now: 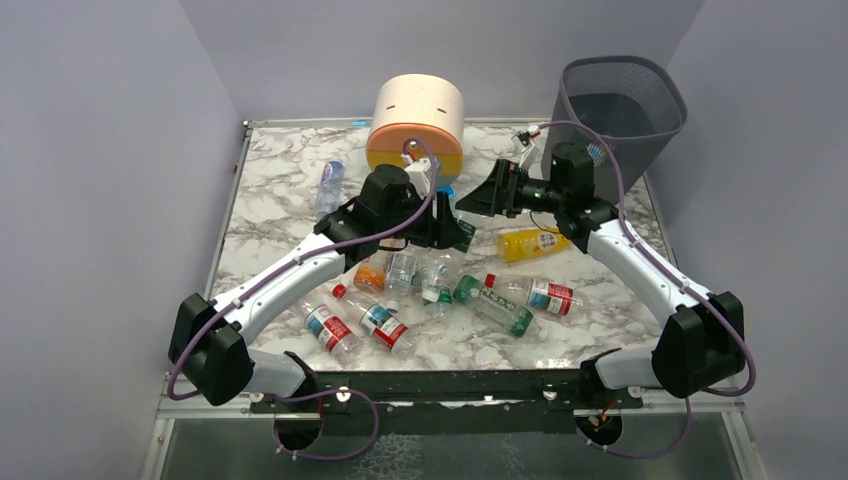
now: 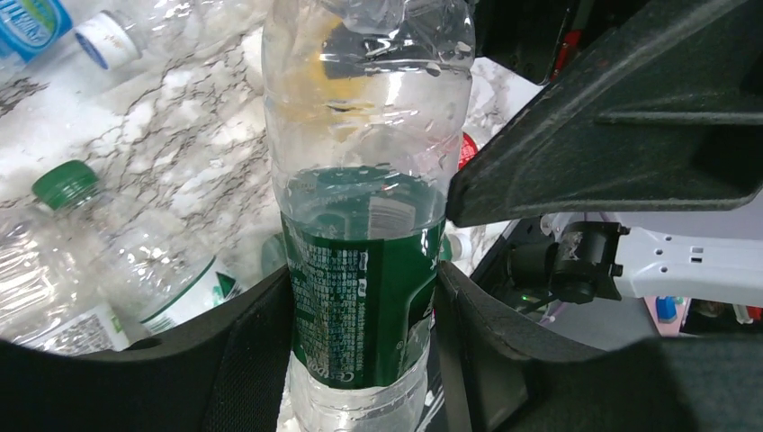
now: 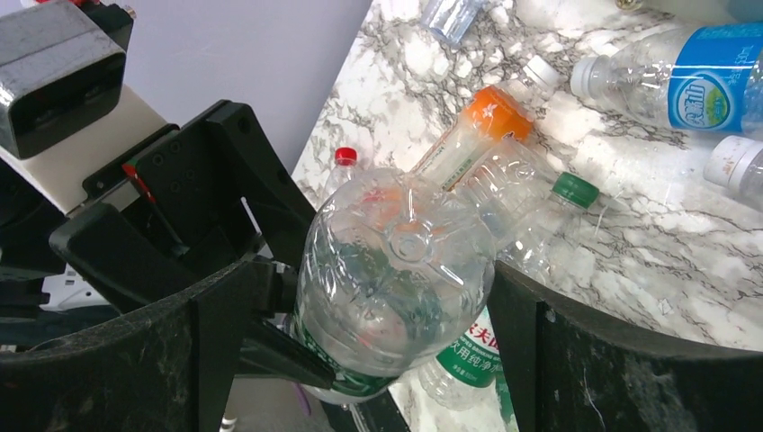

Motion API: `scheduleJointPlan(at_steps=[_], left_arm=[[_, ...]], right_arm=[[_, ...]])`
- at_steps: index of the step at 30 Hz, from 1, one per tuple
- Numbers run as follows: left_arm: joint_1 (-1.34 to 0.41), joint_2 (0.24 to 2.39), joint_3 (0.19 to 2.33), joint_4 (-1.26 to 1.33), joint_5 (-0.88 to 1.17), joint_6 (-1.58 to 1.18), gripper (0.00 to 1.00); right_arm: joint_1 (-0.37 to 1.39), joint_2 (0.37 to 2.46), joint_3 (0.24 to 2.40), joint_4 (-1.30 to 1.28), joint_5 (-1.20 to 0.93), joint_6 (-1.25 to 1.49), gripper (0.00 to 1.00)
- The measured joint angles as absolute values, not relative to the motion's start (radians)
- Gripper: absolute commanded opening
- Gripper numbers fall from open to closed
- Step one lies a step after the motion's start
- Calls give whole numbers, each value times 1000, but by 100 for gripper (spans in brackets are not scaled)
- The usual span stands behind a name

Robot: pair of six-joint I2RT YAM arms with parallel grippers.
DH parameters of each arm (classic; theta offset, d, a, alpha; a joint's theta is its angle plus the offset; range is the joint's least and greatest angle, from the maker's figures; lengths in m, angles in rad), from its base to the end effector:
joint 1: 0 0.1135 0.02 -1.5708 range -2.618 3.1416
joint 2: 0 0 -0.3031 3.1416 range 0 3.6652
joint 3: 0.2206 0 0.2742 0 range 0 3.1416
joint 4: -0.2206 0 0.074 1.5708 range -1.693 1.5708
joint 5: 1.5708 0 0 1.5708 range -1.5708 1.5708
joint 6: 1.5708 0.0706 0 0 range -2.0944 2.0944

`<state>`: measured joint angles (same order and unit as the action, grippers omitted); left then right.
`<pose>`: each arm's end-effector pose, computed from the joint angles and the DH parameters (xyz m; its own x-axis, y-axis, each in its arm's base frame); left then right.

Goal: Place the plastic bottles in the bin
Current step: Place the plastic bottle in the trash bin.

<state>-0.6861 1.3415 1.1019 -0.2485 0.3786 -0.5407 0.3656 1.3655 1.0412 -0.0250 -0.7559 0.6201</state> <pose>0.2532 -0.2410 0.3380 -0.7441 -0.0089 -0.6680 0.5345 0.5920 -0.6032 0.3084 0.1699 0.3389 -0.7611 0.1614 -0.6283 -0.5158 0.4366 0.7371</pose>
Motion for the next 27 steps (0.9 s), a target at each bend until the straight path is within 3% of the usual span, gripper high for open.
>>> scheduleJointPlan(at_steps=[18,21,27], left_arm=[[-788,1368,1139,-240,276,-550,57],[-794,1367,1139,-233,263,-553,57],[-800,1363,1131,-226,255,-562,58]], right_arm=[[366,1330,1036,-66,-727,611,99],[366,1309,1022,-68,-713,606,92],[364,1299,1007,-69,-689,601,69]])
